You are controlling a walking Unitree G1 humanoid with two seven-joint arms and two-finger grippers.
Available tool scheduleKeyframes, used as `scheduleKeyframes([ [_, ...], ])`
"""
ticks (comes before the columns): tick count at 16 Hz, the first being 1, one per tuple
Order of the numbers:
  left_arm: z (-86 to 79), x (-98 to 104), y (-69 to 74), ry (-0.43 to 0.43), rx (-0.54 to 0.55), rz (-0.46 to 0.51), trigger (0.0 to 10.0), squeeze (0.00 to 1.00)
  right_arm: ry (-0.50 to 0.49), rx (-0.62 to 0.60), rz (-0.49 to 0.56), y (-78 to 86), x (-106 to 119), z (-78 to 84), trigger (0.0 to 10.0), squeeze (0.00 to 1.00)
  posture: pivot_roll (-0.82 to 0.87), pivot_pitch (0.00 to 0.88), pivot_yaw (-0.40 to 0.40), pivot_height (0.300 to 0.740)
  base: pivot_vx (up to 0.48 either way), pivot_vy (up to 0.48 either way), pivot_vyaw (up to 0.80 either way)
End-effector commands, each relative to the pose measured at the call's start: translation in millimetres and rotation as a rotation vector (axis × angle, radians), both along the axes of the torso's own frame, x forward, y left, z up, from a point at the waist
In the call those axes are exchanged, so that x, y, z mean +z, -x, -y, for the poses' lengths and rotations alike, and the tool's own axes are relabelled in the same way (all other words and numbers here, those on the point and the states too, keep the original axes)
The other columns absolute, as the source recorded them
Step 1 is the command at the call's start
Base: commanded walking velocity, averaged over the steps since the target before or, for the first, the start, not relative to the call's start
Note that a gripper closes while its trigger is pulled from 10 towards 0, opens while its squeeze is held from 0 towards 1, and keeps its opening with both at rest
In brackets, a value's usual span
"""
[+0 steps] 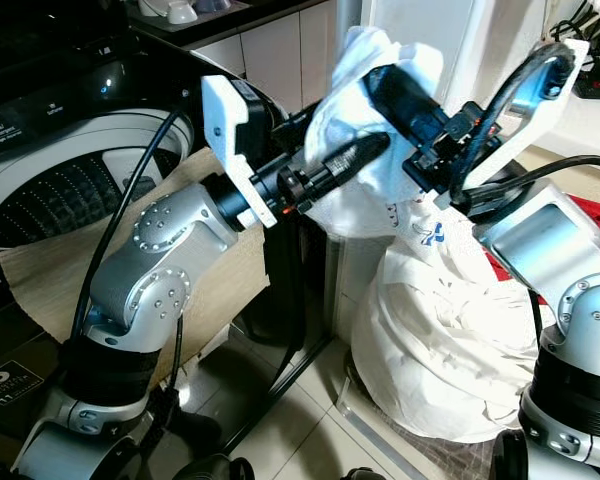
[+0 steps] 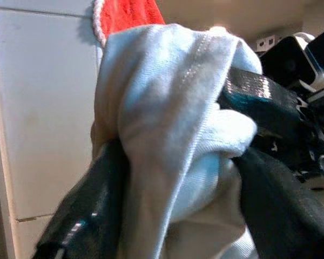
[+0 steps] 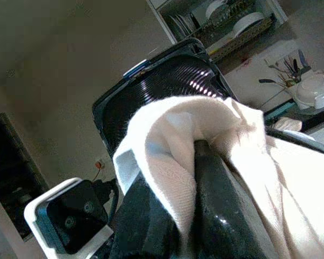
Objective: Clothes washing
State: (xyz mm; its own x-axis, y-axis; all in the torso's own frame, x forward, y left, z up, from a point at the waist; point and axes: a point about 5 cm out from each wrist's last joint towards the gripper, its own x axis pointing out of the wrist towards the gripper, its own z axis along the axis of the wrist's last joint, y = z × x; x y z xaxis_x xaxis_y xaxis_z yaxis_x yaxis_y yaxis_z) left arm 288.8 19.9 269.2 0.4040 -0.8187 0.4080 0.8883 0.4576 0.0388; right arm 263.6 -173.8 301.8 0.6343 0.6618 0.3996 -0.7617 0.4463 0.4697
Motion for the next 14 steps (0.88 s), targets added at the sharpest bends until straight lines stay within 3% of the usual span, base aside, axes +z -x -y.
scheduleKeyframes([
  [1,-0.5,4.7,0.4,0.024,-0.005,0.019,0.0,0.00,0.026,0.039,0.012,4.6,0.8,-8.2,0.0,0.00,-0.12,0.000,0.063,0.740,0.000,0.000,0.00],
  [14,-4.1,4.8,-2.4,0.024,0.019,0.017,0.0,0.00,0.050,0.027,-0.001,3.5,-1.5,-9.6,0.0,0.00,-0.12,0.000,0.063,0.740,0.000,0.000,0.00],
])
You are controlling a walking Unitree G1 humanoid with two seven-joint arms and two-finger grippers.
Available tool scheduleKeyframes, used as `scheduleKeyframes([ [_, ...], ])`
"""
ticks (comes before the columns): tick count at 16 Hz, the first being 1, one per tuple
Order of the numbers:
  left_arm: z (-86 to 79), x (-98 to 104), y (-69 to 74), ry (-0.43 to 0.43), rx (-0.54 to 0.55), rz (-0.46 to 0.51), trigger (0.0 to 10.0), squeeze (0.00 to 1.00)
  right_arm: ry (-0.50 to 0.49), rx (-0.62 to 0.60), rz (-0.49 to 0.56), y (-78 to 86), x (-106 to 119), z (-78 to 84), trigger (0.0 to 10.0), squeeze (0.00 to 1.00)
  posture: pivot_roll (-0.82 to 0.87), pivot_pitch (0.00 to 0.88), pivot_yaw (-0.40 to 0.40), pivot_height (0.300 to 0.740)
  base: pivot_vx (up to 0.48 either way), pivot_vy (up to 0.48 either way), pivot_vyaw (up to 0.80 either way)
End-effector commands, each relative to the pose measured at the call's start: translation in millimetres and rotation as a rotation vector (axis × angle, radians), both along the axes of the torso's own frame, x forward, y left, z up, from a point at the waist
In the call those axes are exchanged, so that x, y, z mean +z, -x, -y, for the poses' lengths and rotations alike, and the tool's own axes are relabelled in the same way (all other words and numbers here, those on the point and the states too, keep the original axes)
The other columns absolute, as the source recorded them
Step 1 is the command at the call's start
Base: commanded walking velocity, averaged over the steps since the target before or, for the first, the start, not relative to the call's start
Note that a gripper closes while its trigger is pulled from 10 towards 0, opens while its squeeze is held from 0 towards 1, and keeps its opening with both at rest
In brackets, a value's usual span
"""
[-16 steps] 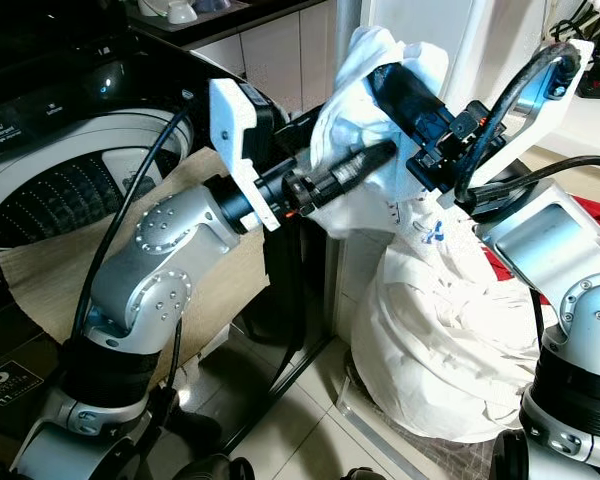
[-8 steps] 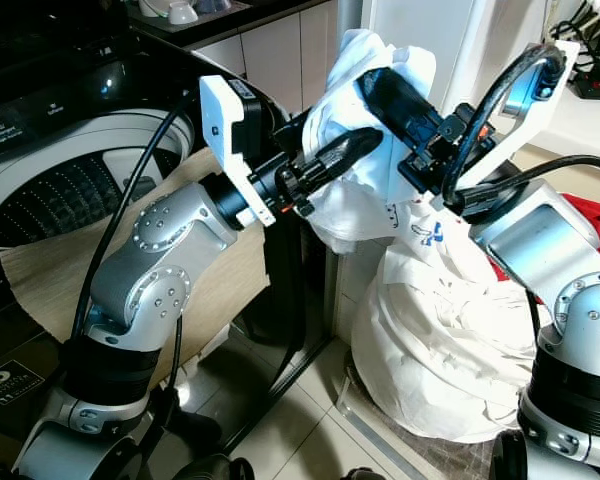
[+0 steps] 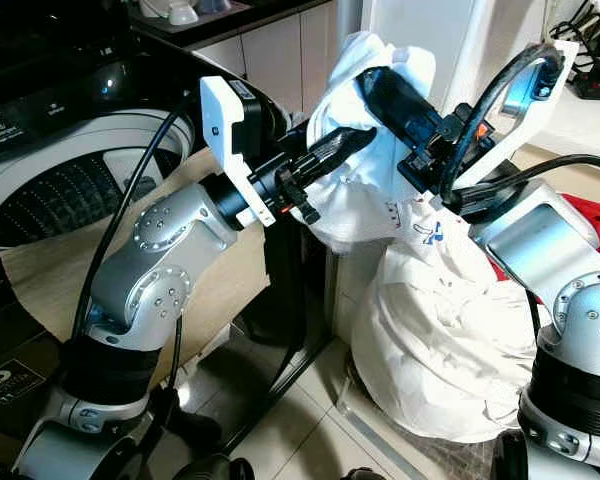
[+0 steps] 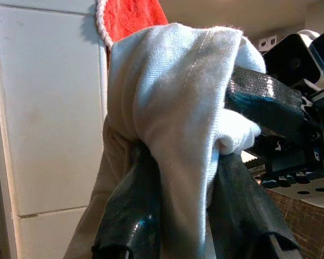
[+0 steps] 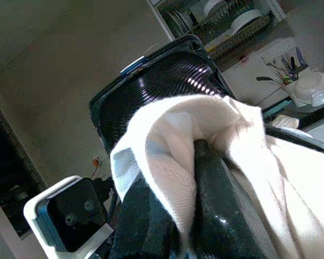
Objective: Clothes washing
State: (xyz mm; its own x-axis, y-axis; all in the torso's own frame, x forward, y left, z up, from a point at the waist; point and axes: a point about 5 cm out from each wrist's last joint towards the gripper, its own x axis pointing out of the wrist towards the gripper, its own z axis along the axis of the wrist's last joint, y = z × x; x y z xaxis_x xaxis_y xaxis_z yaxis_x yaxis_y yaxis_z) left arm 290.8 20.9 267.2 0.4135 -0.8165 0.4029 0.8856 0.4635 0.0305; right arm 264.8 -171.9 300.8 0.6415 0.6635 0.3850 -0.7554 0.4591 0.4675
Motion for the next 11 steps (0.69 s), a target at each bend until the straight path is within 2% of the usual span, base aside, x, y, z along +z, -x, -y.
scheduleKeyframes([
  [1,-4.1,8,-0.7,0.028,0.016,0.028,0.0,0.00,0.042,0.032,0.004,4.4,-1,-8.1,0.0,0.00,-0.12,0.000,0.063,0.740,0.000,0.000,0.00],
  [2,-5.6,9,-1.6,0.035,0.028,0.031,0.0,0.00,0.042,0.032,0.005,4.5,-1,-8.2,1.6,0.00,-0.12,0.000,0.063,0.740,0.000,0.000,0.00],
  [3,-7.7,11,-3.9,0.047,0.044,0.030,0.0,0.00,0.051,0.021,0.008,3.3,-1,-7.7,5.8,0.31,-0.12,0.000,0.063,0.740,0.000,0.000,0.00],
  [4,-13.4,16,-8.8,0.059,0.079,0.040,0.0,0.00,0.033,0.042,0.003,3.7,-1,-7.9,10.0,1.00,-0.12,0.000,0.063,0.740,0.000,0.000,0.00],
  [5,-17.0,19,-11.5,0.067,0.099,0.047,0.0,0.00,0.036,0.043,0.002,3.7,-1,-7.6,10.0,1.00,-0.11,0.000,0.062,0.740,0.000,0.000,0.00],
  [6,-32.5,32,-21.4,0.056,0.183,0.105,0.0,0.00,0.089,0.021,0.008,4.4,-1,-7.0,10.0,1.00,-0.11,0.000,0.062,0.740,0.000,0.000,0.00],
  [7,-36.4,36,-23.8,0.052,0.203,0.121,0.0,0.00,0.100,0.019,0.009,4.5,-1,-6.9,10.0,0.70,-0.11,0.000,0.061,0.740,0.000,0.000,0.00],
  [8,-46.8,46,-30.2,0.049,0.260,0.154,0.0,0.00,0.120,0.017,0.009,4.9,-2,-6.6,10.0,0.00,-0.11,0.000,0.062,0.740,0.000,0.000,0.00],
  [9,-79.7,78,-45.6,0.057,0.464,0.261,0.0,0.00,0.165,0.001,0.009,5.1,-5,-5.0,10.0,0.00,-0.11,0.000,0.065,0.740,0.000,0.000,0.00],
  [10,-113.1,113,-53.1,0.073,0.671,0.377,0.0,0.00,0.199,-0.017,0.008,5.1,-7,-3.5,10.0,0.00,-0.11,0.000,0.066,0.740,0.000,0.000,0.00],
  [11,-143.2,144,-52.4,0.051,0.875,0.519,0.0,0.00,0.218,-0.025,0.008,5.7,-10,-3.3,10.0,0.00,-0.11,0.000,0.067,0.740,0.000,0.000,0.00],
])
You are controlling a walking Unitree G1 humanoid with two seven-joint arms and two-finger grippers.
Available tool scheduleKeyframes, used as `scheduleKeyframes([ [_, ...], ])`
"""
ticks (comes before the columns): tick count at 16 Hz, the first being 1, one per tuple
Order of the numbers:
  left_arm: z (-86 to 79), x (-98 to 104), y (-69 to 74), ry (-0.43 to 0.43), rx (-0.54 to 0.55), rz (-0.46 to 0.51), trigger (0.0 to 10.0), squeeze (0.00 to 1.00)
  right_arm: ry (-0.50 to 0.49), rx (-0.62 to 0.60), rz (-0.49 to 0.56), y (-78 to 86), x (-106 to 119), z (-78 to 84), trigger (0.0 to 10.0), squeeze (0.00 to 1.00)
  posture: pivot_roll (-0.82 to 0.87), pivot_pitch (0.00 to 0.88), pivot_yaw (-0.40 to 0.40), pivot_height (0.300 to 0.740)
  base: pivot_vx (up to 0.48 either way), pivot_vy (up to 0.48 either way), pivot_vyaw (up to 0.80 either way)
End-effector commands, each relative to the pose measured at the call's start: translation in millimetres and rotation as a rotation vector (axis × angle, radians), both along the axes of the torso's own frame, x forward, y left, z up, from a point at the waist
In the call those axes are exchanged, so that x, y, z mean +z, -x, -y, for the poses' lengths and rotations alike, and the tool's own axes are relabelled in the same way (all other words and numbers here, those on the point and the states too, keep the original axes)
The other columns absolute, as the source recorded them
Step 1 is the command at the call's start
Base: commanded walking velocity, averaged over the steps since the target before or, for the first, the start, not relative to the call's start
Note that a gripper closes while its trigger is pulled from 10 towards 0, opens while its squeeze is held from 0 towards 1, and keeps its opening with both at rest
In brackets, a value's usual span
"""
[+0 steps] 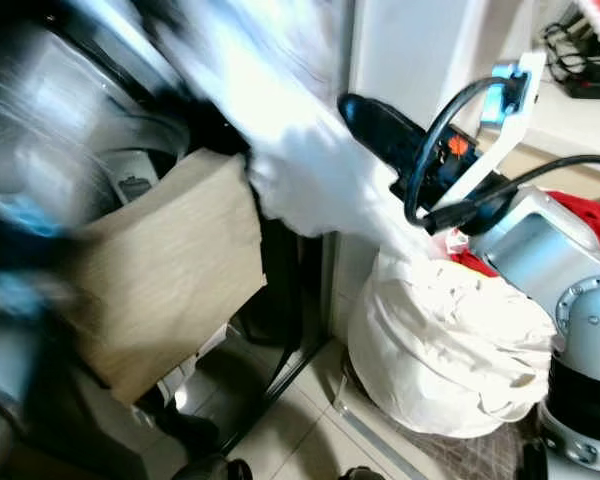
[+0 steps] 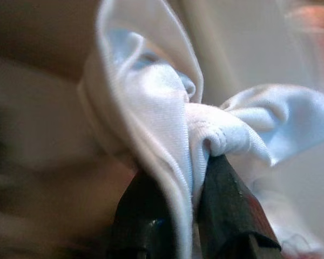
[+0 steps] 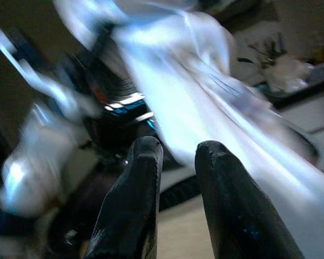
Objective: Clothes washing
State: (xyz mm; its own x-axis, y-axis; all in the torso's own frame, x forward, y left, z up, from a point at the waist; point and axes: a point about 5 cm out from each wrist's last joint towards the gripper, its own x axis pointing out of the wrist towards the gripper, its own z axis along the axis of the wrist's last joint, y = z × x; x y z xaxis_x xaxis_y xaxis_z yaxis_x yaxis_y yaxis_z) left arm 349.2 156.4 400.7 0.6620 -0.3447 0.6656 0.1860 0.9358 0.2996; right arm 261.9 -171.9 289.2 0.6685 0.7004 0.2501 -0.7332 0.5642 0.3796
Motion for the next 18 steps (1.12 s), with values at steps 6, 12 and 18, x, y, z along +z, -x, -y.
scheduleKeyframes([
  [6,-46.4,32,-13.5,-0.238,0.541,0.227,0.0,0.00,0.076,0.002,0.023,2.8,-6,-3.6,10.0,0.00,-0.11,0.000,0.068,0.740,0.000,0.000,0.00],
  [12,-53.9,-122,-72.4,-0.424,0.489,-0.779,10.0,0.00,0.297,0.098,-0.021,17.6,-34,-17.8,10.0,0.00,-0.13,0.000,0.078,0.740,0.000,0.000,0.00],
  [18,-90.2,-116,-63.2,-0.539,0.567,-0.934,10.0,1.00,0.312,0.135,-0.014,22.3,-36,-17.4,10.0,0.00,-0.12,0.000,0.069,0.740,0.000,0.000,0.00],
])
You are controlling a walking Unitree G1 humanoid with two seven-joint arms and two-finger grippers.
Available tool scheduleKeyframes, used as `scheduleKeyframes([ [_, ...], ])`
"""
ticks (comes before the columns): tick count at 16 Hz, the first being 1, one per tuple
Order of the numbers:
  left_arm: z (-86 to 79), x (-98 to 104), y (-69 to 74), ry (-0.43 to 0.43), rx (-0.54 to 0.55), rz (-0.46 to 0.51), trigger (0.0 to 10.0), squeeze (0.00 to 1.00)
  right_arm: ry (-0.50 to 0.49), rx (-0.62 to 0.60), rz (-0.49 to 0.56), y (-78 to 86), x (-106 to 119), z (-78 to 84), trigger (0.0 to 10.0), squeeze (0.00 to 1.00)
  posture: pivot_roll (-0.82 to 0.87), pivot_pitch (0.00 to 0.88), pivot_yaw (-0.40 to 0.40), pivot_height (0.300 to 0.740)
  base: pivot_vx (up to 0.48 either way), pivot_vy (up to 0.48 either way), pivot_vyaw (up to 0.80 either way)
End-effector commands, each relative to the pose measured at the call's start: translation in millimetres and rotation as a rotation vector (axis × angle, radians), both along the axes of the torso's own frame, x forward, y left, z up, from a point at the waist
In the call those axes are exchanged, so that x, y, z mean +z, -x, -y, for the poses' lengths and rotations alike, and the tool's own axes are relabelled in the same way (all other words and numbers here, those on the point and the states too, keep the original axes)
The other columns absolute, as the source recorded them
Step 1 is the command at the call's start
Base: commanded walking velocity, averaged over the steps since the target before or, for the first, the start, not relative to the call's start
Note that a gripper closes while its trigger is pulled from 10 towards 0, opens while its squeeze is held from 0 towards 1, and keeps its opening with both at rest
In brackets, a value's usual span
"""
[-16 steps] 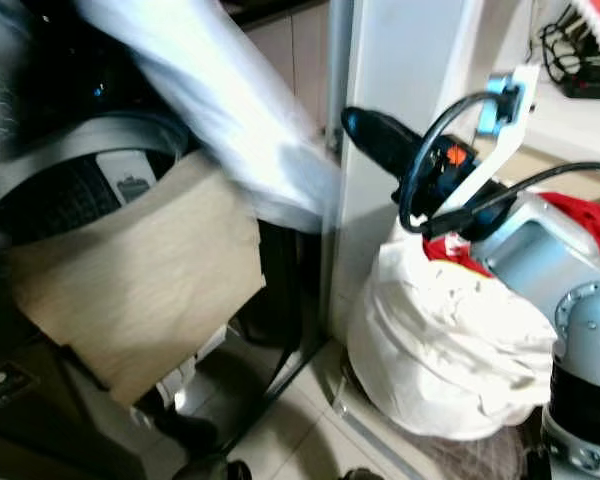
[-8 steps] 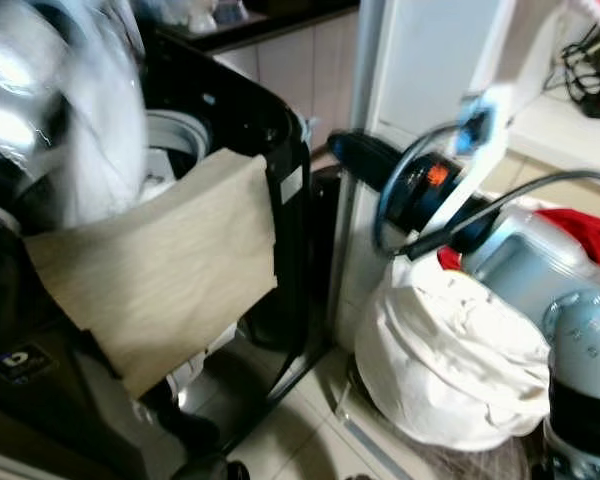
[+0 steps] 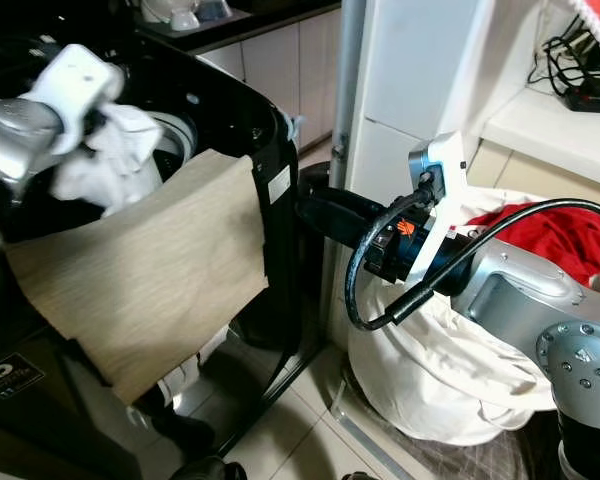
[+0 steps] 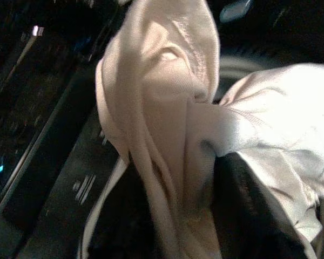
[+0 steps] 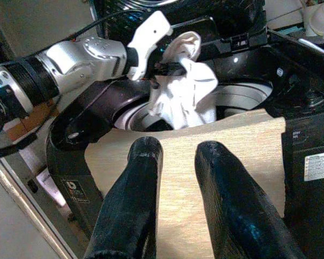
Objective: Clothes washing
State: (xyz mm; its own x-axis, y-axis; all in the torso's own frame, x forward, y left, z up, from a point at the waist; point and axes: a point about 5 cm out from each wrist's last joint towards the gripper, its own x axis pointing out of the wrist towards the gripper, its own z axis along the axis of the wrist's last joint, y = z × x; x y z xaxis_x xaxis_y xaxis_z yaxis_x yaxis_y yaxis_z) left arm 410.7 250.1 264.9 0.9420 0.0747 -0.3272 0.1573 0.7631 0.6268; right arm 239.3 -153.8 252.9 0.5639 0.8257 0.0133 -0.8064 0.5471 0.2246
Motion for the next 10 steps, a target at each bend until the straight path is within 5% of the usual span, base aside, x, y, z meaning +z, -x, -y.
scheduleKeyframes([
  [1,1.9,21,-0.7,0.006,-0.016,0.026,10.0,1.00,0.020,-0.015,0.000,-2.1,-1,1.7,10.0,0.00,-0.12,0.000,0.067,0.740,0.000,0.000,0.00],
  [6,0.5,11,5.5,0.068,-0.093,-0.117,10.0,1.00,0.031,-0.060,-0.028,-9.4,-8,6.8,10.0,0.00,-0.11,0.000,0.063,0.740,0.000,0.000,0.00],
  [10,7.3,17,3.6,0.085,-0.101,-0.074,10.0,1.00,0.027,-0.141,-0.033,-15.8,-10,13.6,10.0,0.00,-0.12,0.003,0.071,0.740,0.000,0.000,0.00],
])
